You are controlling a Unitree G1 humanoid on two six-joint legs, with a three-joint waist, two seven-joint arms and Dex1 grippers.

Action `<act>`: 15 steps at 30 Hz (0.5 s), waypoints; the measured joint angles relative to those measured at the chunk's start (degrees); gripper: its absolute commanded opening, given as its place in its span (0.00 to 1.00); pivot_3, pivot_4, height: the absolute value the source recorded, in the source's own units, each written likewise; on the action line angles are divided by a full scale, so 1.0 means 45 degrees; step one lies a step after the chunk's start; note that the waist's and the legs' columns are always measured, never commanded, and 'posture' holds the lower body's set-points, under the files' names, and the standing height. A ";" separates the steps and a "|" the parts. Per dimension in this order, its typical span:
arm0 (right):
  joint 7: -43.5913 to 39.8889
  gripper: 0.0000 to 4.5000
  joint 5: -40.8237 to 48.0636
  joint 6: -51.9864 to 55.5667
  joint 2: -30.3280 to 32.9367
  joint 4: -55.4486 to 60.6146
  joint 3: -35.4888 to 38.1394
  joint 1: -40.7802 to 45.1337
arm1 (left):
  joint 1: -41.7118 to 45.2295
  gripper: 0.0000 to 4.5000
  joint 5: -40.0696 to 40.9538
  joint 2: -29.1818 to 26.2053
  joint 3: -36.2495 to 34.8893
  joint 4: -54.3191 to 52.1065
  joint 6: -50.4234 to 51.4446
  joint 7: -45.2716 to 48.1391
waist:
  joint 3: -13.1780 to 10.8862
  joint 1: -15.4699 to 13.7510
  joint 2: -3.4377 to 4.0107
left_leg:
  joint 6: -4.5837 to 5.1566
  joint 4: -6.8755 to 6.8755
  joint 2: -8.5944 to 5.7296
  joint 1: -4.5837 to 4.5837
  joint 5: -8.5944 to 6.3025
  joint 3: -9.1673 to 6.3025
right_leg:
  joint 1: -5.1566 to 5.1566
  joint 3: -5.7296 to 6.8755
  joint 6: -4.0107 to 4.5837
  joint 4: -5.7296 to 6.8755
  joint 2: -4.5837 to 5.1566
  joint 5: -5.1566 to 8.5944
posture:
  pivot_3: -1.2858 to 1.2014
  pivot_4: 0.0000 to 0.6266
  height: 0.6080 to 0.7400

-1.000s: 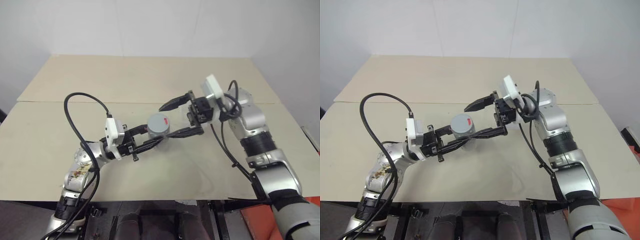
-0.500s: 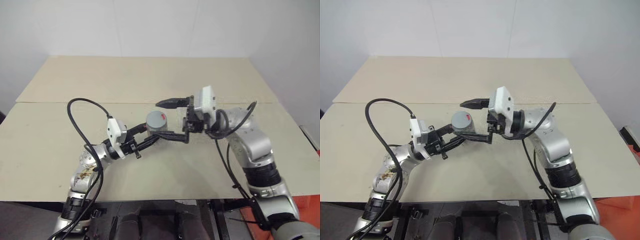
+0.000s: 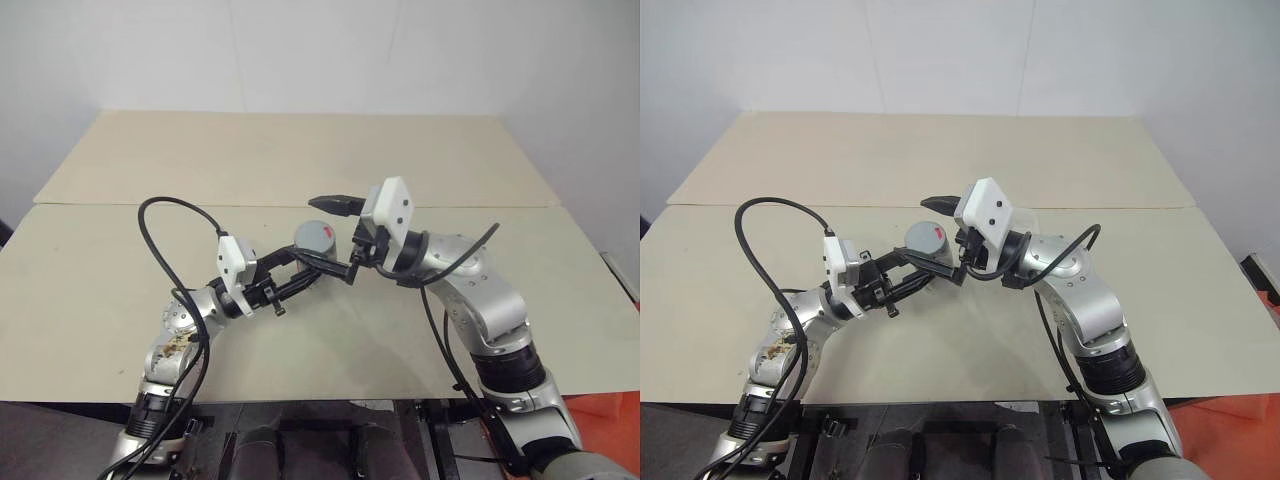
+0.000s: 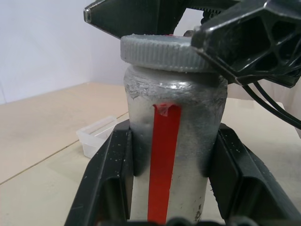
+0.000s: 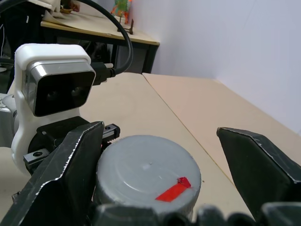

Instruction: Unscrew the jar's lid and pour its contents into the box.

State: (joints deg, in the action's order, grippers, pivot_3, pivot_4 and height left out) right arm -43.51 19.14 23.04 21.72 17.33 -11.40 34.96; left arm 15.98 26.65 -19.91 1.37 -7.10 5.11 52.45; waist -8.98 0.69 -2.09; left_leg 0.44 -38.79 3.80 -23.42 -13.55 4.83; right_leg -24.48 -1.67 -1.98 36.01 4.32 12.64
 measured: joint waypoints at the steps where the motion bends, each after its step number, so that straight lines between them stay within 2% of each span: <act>1: -0.0024 0.98 0.0036 0.0001 0.0085 0.0028 0.0034 -0.0036 | -0.0001 0.41 0.0008 -0.0035 -0.0017 0.0020 0.0005 0.0000 | 0.0000 0.0000 0.0000 | 0.0000 0.0000 0.0001 0.0000 0.0000 0.0000 | 0.0000 0.0000 0.0000 0.0000 0.0000 0.0000 | 0.52 0.24 1.00; 15: -0.0766 0.98 0.0474 -0.0019 0.1325 0.0308 0.0626 -0.0484 | -0.0021 0.41 0.0159 -0.0374 -0.0375 0.0040 0.0003 0.0213 | -0.0001 0.0013 -0.0001 | 0.0001 0.0002 0.0001 0.0002 0.0000 -0.0001 | 0.0002 0.0000 -0.0001 -0.0006 -0.0002 0.0001 | 0.52 0.24 1.00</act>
State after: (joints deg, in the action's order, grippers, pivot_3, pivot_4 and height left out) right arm -46.96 21.28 22.96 27.68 18.72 -8.58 32.78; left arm 15.89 27.36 -21.59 -0.32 -6.92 5.12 53.40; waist -8.99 0.75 -2.09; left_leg 0.44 -38.79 3.81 -23.41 -13.55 4.82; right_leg -24.46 -1.67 -1.98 35.98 4.31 12.65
